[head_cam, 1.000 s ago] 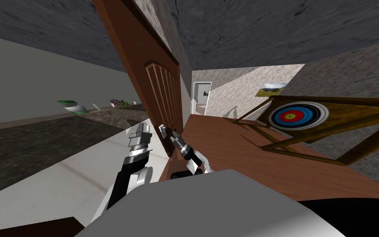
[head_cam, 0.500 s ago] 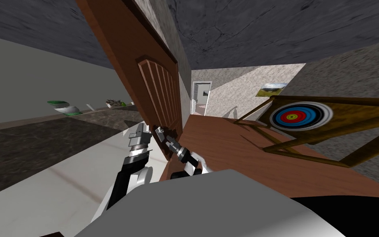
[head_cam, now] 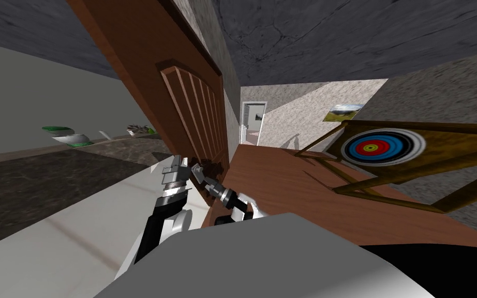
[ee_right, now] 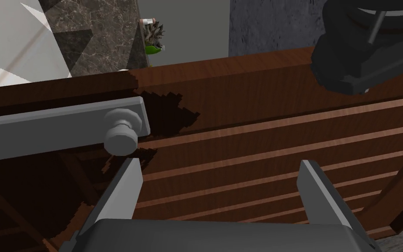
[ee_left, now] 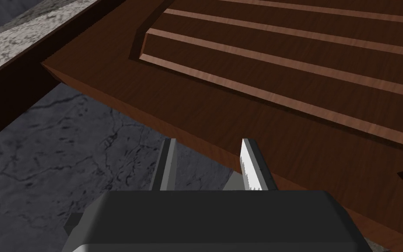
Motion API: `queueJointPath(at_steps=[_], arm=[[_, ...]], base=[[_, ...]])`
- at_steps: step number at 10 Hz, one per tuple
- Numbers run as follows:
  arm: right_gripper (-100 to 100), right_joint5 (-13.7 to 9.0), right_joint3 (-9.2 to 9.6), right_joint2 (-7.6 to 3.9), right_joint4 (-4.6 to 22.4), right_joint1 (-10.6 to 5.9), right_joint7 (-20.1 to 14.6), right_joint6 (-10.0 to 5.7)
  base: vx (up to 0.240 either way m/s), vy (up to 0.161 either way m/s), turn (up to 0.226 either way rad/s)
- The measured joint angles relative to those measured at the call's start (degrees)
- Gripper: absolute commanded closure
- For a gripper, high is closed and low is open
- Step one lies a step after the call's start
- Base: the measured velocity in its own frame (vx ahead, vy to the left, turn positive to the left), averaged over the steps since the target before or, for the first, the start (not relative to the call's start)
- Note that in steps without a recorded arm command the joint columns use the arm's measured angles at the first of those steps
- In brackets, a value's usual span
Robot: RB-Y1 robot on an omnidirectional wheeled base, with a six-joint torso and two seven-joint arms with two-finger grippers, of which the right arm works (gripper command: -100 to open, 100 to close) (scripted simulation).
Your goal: Push the door open
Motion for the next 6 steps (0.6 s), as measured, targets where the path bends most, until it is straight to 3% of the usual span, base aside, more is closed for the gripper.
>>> queueJointPath(at_steps=[4, 6], arm=[[-100, -0.48, 4.29, -0.56, 3.53, -2.71, -1.09, 0.35], [-100, -0.61, 5.37, -0.38, 4.58, -3.6, -1.32, 0.76]], base=[[0.145, -0.009, -0.013], [0.065, 0.003, -0.009]])
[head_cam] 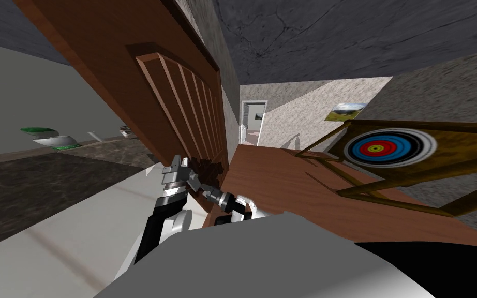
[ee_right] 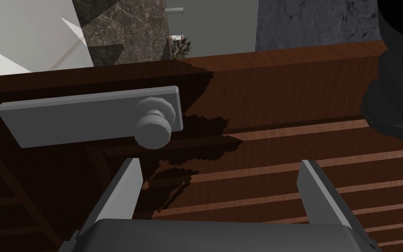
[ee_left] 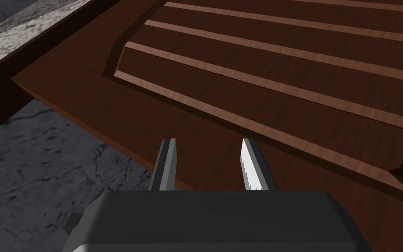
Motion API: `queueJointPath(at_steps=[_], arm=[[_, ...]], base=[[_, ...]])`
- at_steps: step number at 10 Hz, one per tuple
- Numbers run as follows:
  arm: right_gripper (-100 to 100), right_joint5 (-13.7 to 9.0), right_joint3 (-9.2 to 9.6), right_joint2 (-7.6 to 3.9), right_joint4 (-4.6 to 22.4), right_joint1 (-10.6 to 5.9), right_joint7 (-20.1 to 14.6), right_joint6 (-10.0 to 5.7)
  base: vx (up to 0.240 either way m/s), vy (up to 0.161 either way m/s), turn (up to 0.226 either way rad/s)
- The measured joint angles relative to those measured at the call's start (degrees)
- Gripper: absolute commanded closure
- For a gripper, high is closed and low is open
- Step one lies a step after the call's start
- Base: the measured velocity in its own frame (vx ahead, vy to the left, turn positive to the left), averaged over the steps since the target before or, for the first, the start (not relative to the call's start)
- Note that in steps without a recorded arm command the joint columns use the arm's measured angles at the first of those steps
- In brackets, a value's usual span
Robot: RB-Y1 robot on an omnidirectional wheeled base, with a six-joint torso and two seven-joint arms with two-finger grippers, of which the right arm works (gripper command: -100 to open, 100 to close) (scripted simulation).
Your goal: Push the door open
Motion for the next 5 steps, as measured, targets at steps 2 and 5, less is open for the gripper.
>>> queueJointPath(at_steps=[2, 5], arm=[[-100, -0.22, 1.76, 0.14, 2.4, -1.4, -0.41, -0.33], [-100, -0.59, 4.95, 0.35, 6.06, -3.81, -1.2, -0.28]], base=[[0.156, 0.003, -0.016], [0.184, -0.016, -0.015]])
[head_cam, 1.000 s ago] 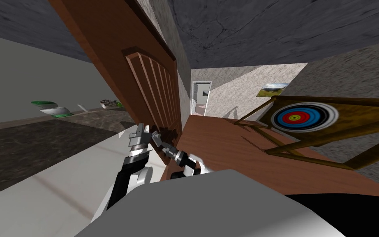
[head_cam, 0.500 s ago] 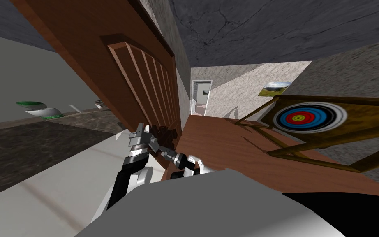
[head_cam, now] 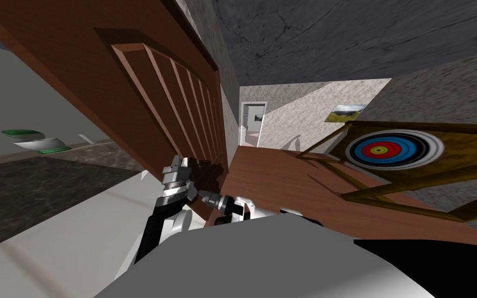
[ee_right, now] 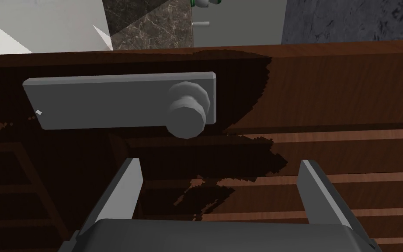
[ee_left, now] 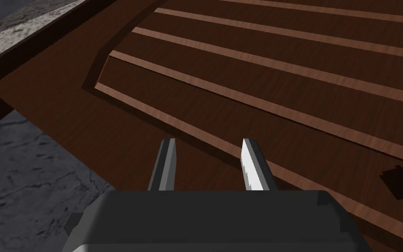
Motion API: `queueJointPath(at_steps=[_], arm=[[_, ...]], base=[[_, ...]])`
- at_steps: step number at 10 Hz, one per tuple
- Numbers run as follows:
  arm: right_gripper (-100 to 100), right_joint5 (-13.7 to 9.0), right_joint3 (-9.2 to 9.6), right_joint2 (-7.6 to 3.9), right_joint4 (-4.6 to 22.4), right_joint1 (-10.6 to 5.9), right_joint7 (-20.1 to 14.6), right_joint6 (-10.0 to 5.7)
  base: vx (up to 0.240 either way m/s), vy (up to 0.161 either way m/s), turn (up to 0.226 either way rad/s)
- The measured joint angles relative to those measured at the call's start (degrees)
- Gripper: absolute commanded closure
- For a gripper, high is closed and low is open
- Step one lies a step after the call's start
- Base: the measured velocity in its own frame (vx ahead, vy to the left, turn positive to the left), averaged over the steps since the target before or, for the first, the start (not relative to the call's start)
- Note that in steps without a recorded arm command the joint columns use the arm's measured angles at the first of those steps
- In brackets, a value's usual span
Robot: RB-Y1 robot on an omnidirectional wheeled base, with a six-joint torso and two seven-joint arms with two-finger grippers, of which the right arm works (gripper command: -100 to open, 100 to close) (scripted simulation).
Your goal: Push the door open
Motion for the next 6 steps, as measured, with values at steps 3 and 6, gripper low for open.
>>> queueJointPath(at_steps=[3, 6], arm=[[-100, -0.28, 2.65, -0.51, 1.3, -1.53, -0.6, 0.87], [-100, -0.24, 2.41, -0.05, 2.0, -1.44, -0.45, 0.82]], base=[[0.163, -0.007, -0.008], [0.052, 0.15, 0.04]])
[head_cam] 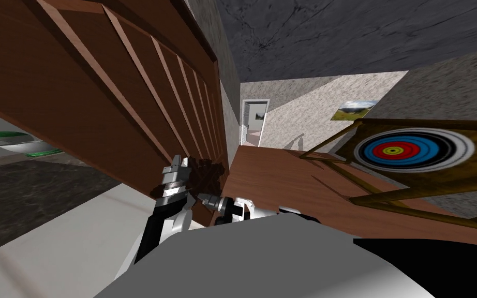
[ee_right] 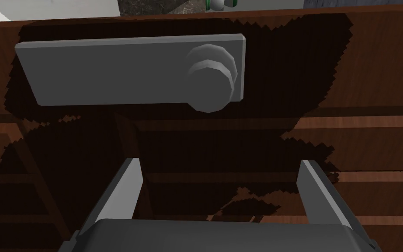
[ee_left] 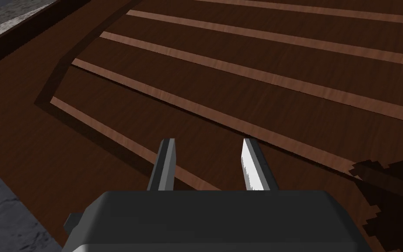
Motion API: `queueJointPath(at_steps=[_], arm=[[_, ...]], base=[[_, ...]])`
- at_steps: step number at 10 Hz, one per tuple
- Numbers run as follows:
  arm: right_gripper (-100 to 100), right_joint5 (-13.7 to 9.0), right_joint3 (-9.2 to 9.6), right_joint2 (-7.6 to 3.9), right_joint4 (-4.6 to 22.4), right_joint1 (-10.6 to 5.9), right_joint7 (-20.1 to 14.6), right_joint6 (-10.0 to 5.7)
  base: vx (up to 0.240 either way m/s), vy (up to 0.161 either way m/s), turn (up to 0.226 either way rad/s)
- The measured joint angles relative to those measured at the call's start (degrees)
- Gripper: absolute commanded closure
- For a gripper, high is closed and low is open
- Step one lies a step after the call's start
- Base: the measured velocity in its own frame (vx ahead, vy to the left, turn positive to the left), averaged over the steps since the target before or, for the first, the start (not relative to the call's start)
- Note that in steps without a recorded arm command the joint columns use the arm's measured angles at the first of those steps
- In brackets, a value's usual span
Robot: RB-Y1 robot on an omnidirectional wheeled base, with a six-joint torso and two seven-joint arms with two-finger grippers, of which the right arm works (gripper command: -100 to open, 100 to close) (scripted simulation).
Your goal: Push the door open
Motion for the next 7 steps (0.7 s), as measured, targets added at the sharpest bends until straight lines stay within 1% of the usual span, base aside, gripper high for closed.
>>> queueJointPath(at_steps=[2, 5, 6, 7], arm=[[-100, 0.05, -0.3, 0.42, 0.43, 0.21, 0.2, 0.0], [-100, 0.16, -0.86, 1.36, 1.42, 0.61, 0.63, -0.04], [-100, 0.17, -1.04, 1.65, 1.87, 0.64, 0.72, -0.15], [100, 0.17, -1.06, 1.69, 1.92, 0.64, 0.73, -0.18]], base=[[0.059, 0.181, 0.032], [0.057, 0.176, 0.034], [0.01, 0.068, -0.006], [-0.002, -0.011, 0.001]])
